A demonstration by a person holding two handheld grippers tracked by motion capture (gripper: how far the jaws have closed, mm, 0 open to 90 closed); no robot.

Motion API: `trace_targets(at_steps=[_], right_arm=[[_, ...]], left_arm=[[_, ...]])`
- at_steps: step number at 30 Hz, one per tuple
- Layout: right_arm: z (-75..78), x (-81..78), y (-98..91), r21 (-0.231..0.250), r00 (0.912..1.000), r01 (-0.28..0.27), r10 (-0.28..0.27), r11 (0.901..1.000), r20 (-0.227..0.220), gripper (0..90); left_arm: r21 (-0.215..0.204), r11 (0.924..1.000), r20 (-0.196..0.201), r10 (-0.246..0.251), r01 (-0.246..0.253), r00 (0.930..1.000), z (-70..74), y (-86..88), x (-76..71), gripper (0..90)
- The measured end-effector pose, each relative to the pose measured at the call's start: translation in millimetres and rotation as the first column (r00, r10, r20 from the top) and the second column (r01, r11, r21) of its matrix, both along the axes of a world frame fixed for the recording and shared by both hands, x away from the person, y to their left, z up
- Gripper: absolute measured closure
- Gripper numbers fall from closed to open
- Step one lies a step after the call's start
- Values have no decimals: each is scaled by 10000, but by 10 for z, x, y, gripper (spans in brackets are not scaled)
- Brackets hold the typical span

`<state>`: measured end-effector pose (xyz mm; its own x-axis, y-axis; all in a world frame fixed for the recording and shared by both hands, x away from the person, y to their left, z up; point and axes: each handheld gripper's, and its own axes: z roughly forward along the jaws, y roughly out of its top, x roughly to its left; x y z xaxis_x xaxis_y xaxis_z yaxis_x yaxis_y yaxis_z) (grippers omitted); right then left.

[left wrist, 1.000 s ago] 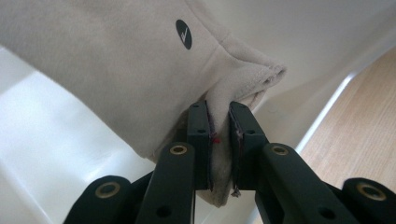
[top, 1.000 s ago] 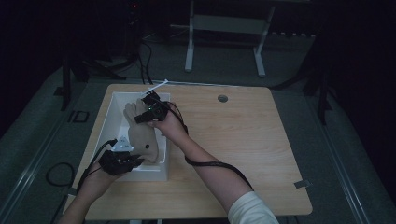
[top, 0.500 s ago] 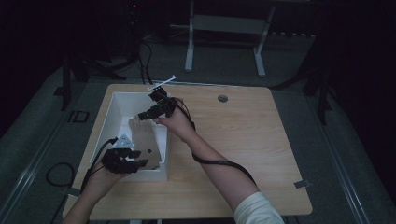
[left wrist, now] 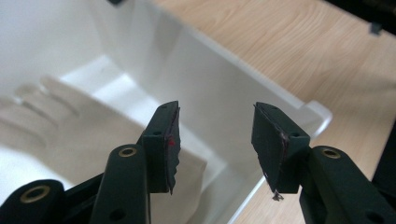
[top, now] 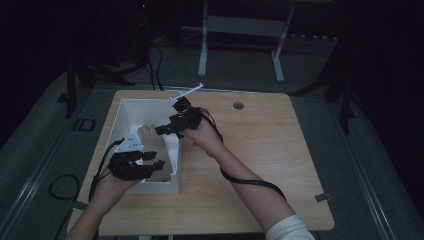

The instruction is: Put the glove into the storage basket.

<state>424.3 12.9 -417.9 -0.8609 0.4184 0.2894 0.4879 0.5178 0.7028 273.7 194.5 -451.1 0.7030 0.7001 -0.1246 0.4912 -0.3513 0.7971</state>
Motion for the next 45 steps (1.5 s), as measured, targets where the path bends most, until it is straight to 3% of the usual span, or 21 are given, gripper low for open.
trace_targets(at_steps=[7,12,16,23,29,38,45], right_arm=[[114,-63,-241,12,9991,-65,64,10000,420,183],[170,-77,-470,62,9976,103,-107,9999,677,184],[180,-81,-662,50,9963,318,-321,9995,801,184],[180,-125,-937,65,9933,451,-455,9990,1062,174],[108,-152,-1238,136,9924,664,-674,9977,1030,164],[-95,-209,-1620,-151,9896,1021,-1000,9947,1033,147],[-348,-225,-1861,-587,9917,992,-938,9933,881,144]], left_arm=[[-69,9993,363,-354,357,9987,203,-205,-15,494],[-6,9988,742,-496,497,9960,290,-420,-38,326],[-313,9961,656,-805,827,9946,317,-593,-31,138],[-359,9882,716,-1462,1490,9867,380,-938,-52,112],[-796,9754,670,-2003,2054,9774,304,-1177,-56,118],[-758,9642,739,-2488,2542,9657,87,-1461,-38,119],[-815,9531,467,-2885,2915,9563,-96,-1629,-15,124]])
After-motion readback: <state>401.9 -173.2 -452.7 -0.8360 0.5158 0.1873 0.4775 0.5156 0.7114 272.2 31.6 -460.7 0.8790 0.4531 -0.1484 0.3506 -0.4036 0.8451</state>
